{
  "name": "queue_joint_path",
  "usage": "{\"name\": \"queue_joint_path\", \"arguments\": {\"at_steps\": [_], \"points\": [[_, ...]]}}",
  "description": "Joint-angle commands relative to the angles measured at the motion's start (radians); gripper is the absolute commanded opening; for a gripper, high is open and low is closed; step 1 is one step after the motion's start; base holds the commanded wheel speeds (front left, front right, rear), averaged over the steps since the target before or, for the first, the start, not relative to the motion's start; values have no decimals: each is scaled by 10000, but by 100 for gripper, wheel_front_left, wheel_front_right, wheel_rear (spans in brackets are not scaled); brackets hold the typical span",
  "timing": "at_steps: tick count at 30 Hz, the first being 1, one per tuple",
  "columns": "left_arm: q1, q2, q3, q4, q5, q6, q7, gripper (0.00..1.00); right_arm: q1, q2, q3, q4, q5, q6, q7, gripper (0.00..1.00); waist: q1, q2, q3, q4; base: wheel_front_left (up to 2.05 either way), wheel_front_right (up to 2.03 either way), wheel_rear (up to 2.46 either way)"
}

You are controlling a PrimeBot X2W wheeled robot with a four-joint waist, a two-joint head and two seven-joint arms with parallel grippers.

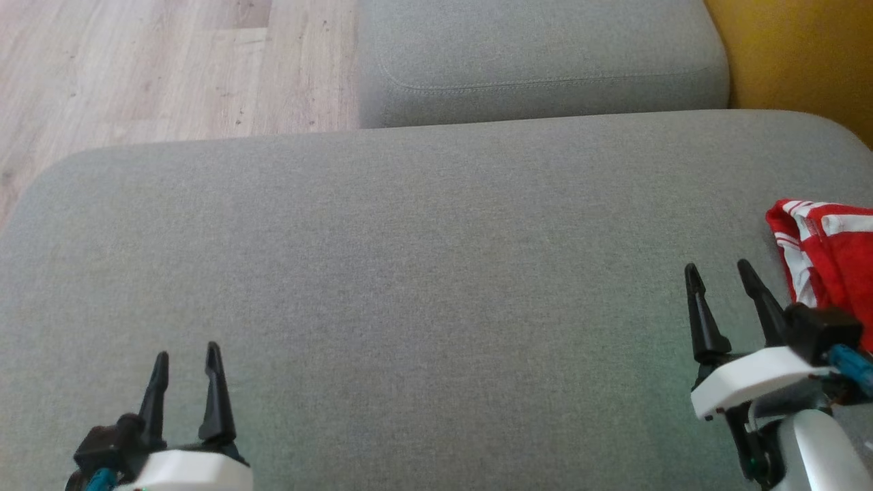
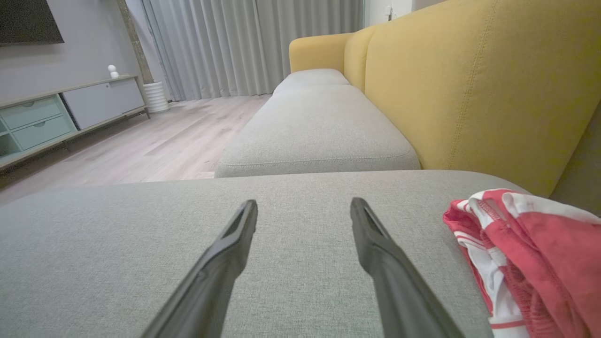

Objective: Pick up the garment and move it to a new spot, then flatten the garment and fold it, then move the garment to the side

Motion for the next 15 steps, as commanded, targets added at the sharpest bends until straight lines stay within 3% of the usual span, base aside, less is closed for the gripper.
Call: {"name": "queue_joint_path", "arguments": {"at_steps": [1,15], "points": [[-379,86,438,-252,15,-40,-122,100,-170,27,140,-396,-74,67,9,100,0,0,10,-24,0,0,0],[-363,-81,737,-189,236,-176,-123,100,-133,116,221,-490,-18,67,175,100,0,0,9,-294,0,0,0]]}}
